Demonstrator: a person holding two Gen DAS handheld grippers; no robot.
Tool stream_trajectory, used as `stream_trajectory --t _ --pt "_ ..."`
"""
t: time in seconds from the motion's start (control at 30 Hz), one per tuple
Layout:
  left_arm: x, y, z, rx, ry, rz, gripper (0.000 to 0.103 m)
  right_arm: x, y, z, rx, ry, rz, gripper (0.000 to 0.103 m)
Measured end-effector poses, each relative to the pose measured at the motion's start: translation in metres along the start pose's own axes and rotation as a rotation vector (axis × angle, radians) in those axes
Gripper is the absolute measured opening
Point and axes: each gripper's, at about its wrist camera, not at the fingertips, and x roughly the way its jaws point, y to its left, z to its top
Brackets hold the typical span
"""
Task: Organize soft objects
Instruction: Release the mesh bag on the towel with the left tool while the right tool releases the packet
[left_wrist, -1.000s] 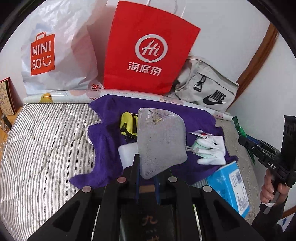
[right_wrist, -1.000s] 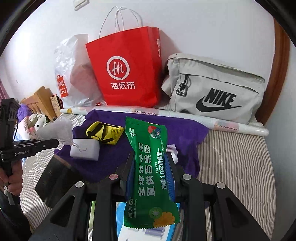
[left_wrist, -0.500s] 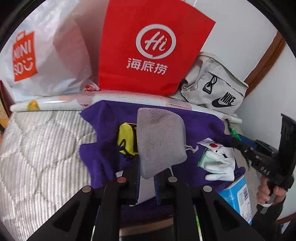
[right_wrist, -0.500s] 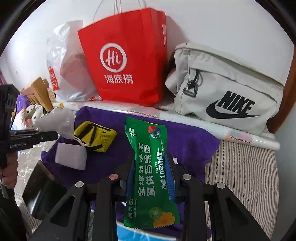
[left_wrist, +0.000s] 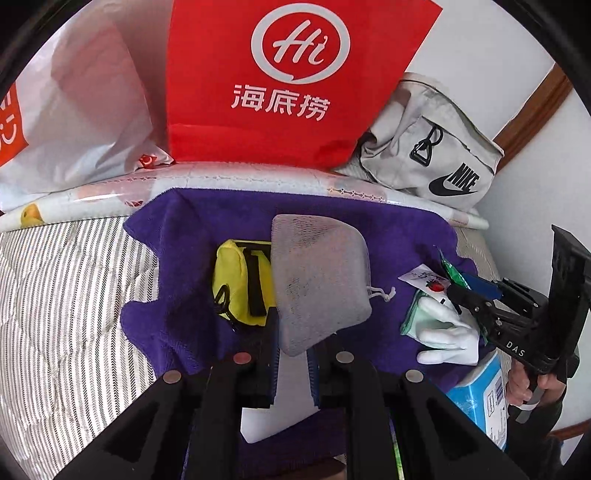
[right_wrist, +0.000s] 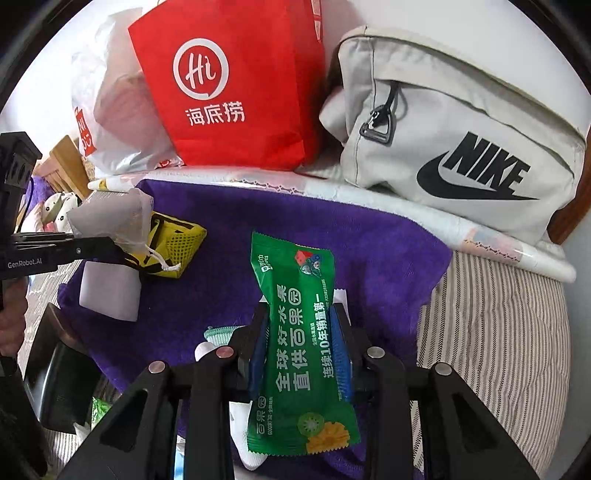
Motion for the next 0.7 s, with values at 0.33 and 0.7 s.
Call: stream_trajectory --t 0.33,0.7 --pt "-0.009 -0.009 -0.002 0.032 -0.025 0.037 0.057 -0.021 0.008 0.001 -0.015 -0.041 0.007 0.062" --pt "-0.061 -0.015 -0.030 0.051 -0.084 0.085 0.057 -0.074 0.023 -0.026 0.011 -0.094 -0.021 0.062"
